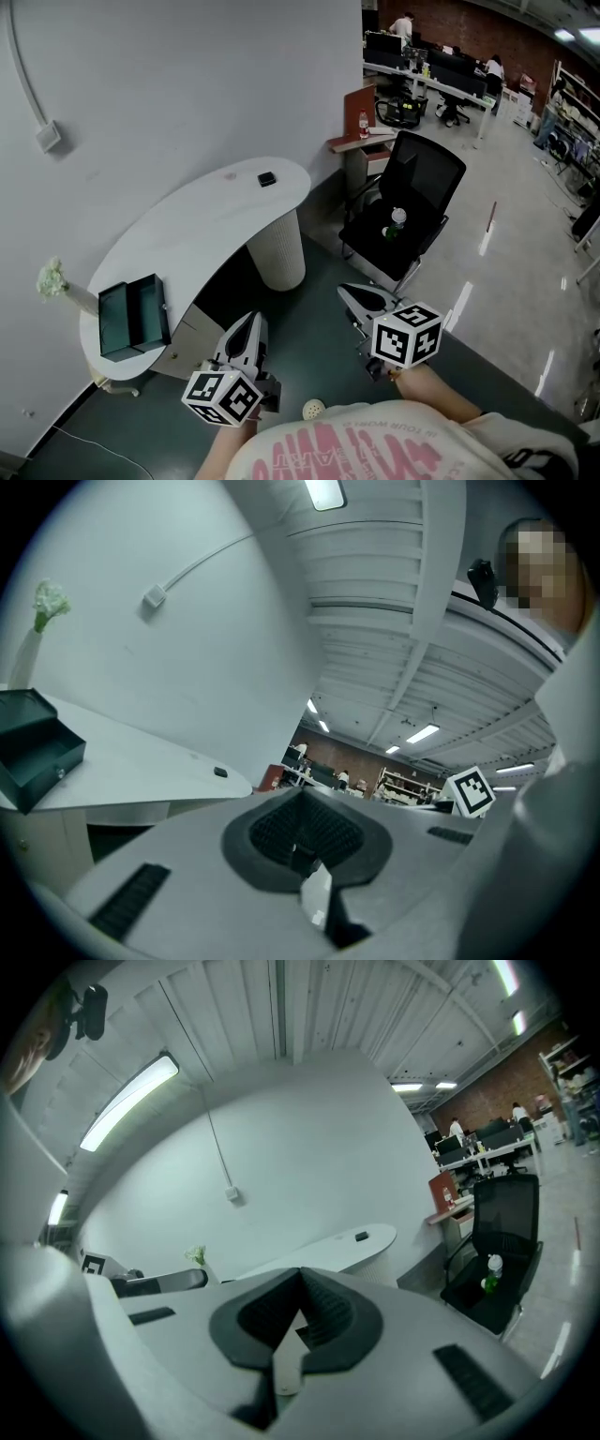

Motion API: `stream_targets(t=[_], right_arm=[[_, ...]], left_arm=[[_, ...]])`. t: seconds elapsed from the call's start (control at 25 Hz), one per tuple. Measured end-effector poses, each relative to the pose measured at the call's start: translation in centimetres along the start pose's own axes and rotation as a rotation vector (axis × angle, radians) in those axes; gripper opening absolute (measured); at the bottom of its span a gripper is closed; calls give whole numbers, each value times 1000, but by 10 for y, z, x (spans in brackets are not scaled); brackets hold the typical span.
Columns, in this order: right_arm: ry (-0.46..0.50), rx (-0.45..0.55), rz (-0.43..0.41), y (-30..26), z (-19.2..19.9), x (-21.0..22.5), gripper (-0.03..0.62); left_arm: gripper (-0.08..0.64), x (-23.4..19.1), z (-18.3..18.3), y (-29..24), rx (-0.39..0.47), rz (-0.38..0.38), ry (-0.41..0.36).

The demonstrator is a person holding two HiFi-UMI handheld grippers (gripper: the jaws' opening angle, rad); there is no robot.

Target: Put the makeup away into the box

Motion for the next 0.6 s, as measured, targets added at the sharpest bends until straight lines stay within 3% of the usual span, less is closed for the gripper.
stream_targets(t=[0.12, 0.36, 0.6], right_arm=[[-1, -1, 4, -29, -4, 10, -2], [-50, -53, 22, -77, 14, 32, -2], [-79, -128, 42, -105, 27, 47, -2]], left_arm=[[2, -22, -10, -18, 1, -1, 17], [2, -67, 4, -47, -62, -52, 107], [2, -87, 11, -69, -87, -58, 111]])
Point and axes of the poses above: the fingertips, and each gripper's own axes: y backward along the fingers, x to its right, z out of its underside, the point moved 9 cm from there along y, backward along the fingers, and after that the axes turned 9 degrees about -z, right-handed, at the moved point
